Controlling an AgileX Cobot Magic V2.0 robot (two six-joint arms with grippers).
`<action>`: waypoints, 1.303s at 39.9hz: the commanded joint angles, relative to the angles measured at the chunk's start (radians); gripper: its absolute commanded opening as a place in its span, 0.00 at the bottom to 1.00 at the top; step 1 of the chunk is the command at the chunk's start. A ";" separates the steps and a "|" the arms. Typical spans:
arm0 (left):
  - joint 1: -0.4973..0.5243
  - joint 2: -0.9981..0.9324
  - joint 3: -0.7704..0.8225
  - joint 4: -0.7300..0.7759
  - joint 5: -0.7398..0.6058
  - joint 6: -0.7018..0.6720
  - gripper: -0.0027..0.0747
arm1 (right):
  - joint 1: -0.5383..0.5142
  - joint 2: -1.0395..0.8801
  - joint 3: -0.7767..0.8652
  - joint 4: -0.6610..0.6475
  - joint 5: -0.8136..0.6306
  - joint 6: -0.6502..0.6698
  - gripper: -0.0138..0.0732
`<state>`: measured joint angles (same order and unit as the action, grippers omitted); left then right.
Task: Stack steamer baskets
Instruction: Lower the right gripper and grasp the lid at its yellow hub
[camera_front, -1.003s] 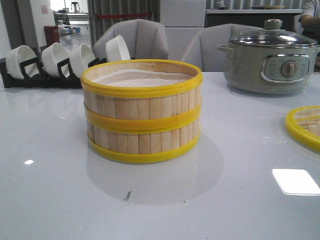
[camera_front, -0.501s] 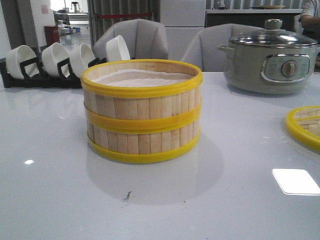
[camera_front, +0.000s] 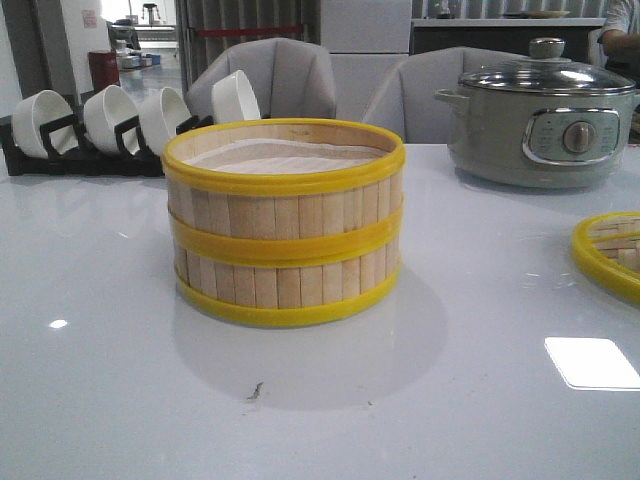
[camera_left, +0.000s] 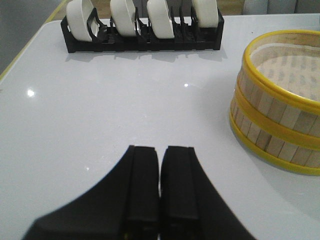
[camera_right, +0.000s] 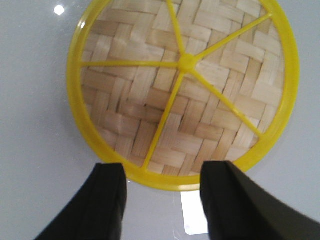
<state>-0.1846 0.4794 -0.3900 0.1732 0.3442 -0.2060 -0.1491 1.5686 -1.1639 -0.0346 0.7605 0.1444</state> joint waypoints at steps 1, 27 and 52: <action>-0.006 0.001 -0.031 0.004 -0.089 -0.004 0.14 | -0.022 0.023 -0.089 -0.011 -0.010 -0.006 0.67; -0.006 0.001 -0.031 0.004 -0.089 -0.004 0.14 | -0.026 0.252 -0.261 -0.012 -0.004 -0.006 0.67; -0.006 0.001 -0.031 0.004 -0.089 -0.004 0.14 | -0.055 0.304 -0.276 -0.012 -0.064 -0.006 0.67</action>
<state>-0.1846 0.4794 -0.3900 0.1750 0.3442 -0.2060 -0.1969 1.9136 -1.4057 -0.0386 0.7421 0.1444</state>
